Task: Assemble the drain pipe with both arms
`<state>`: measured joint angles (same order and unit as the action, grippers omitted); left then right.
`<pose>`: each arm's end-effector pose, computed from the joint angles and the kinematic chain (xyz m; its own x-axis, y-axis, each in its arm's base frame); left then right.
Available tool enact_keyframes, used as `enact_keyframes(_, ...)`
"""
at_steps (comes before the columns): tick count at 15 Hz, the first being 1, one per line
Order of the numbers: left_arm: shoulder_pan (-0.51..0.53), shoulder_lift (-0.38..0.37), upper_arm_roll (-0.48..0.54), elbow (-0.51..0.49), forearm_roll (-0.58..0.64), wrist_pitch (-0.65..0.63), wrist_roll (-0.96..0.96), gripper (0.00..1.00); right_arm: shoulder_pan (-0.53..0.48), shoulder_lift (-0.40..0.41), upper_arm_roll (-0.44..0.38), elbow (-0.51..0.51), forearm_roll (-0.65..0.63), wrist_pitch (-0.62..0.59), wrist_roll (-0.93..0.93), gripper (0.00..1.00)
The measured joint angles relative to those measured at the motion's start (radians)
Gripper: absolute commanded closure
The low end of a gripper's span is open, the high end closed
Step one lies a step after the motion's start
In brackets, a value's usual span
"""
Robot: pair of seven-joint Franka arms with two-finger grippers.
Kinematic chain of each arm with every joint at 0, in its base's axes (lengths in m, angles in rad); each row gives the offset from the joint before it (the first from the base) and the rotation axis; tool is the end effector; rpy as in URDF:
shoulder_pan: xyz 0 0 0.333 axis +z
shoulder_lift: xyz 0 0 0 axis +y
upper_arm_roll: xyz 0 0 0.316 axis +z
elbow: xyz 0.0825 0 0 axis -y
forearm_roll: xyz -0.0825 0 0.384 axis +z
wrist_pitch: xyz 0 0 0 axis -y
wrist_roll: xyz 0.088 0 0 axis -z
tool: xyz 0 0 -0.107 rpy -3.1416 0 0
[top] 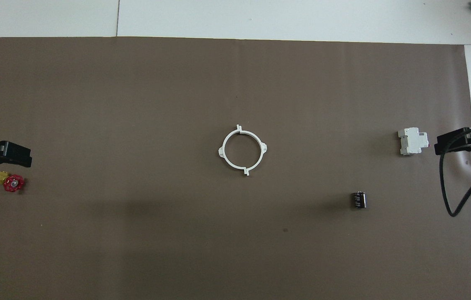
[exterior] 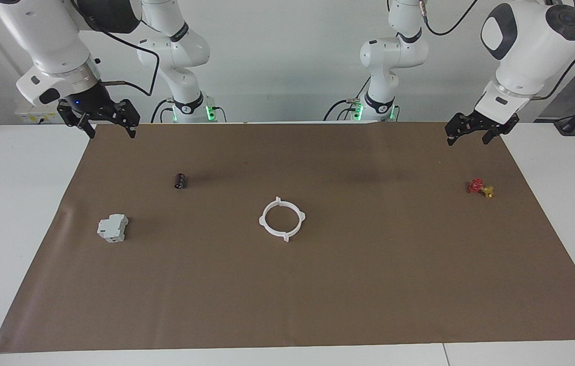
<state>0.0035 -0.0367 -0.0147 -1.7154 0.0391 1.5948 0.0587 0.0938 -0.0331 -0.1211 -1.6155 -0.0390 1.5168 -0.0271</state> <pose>0.5402 -0.0021 0.5786 0.9938 -0.0706 -0.0860 -0.0738 -0.9967 -0.0344 0.5374 -0.0201 0.6170 0.9978 -0.0019 -0.0667 0.0003 -0.9994 0.0332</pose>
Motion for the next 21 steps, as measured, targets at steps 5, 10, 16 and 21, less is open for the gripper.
enact_keyframes(5, -0.001, 0.042, -0.013, 0.022, 0.000, 0.007, 0.001, 0.00, 0.000, 0.000, 0.000, 0.000, 0.000, 0.000, 0.000, 0.00)
enact_keyframes(10, -0.011, 0.049, -0.021, 0.095, 0.000, -0.004, 0.001, 0.00, 0.000, 0.000, 0.000, 0.000, 0.000, 0.000, 0.000, 0.00)
enact_keyframes(16, -0.011, 0.049, -0.023, 0.110, 0.000, -0.004, 0.001, 0.00, 0.000, 0.000, 0.000, 0.000, 0.000, 0.000, 0.000, 0.00)
enact_keyframes(21, -0.011, 0.049, -0.026, 0.112, 0.000, -0.004, 0.001, 0.00, 0.000, 0.000, 0.000, 0.000, 0.000, 0.000, 0.000, 0.00)
